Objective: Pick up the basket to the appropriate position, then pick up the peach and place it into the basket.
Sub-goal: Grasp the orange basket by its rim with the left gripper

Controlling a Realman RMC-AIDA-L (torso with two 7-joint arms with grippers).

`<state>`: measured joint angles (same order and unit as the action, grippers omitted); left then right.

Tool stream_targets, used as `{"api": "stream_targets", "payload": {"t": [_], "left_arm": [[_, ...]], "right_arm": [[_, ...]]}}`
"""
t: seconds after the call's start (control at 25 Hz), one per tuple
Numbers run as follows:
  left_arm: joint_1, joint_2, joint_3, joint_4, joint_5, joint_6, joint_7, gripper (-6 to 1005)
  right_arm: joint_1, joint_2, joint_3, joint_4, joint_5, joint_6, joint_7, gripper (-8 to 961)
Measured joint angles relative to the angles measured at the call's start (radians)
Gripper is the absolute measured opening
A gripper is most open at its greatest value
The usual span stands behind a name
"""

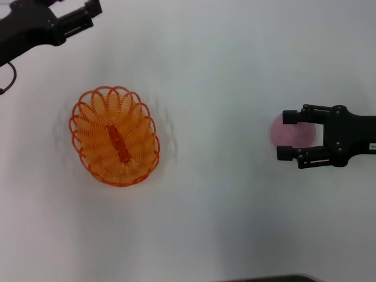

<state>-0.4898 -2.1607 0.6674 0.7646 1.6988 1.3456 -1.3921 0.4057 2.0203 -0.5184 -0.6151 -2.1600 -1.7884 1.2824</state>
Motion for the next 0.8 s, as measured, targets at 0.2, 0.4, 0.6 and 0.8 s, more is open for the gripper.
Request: {"api": "stream_targets", "payload": {"t": [0.2,0.4,0.6,0.8], "left_arm": [[-0.011,0.0,0.095,0.179,0.186,-0.053,-0.273,819],[-0.033,0.004,0.142,0.387,0.37,-0.004,-0.529,811],[-0.107,0.027,0.193,0.499,0.578,0.098,-0.697,802],[-0.23,0.061,0.247,0.505,0.764,0.208,-0.836,794]], "right_arm": [[0.0,0.0,0.0,0.0,-0.001,0.0,0.0,944],[-0.003,0.0,-0.003,0.0,-0.005,0.0,0.0,944],[-0.004,0.0,-0.002,0.0,-0.006,0.0,0.0,944],[-0.003,0.0,-0.002,-0.001,-0.006,-0.002,0.0,944]]}}
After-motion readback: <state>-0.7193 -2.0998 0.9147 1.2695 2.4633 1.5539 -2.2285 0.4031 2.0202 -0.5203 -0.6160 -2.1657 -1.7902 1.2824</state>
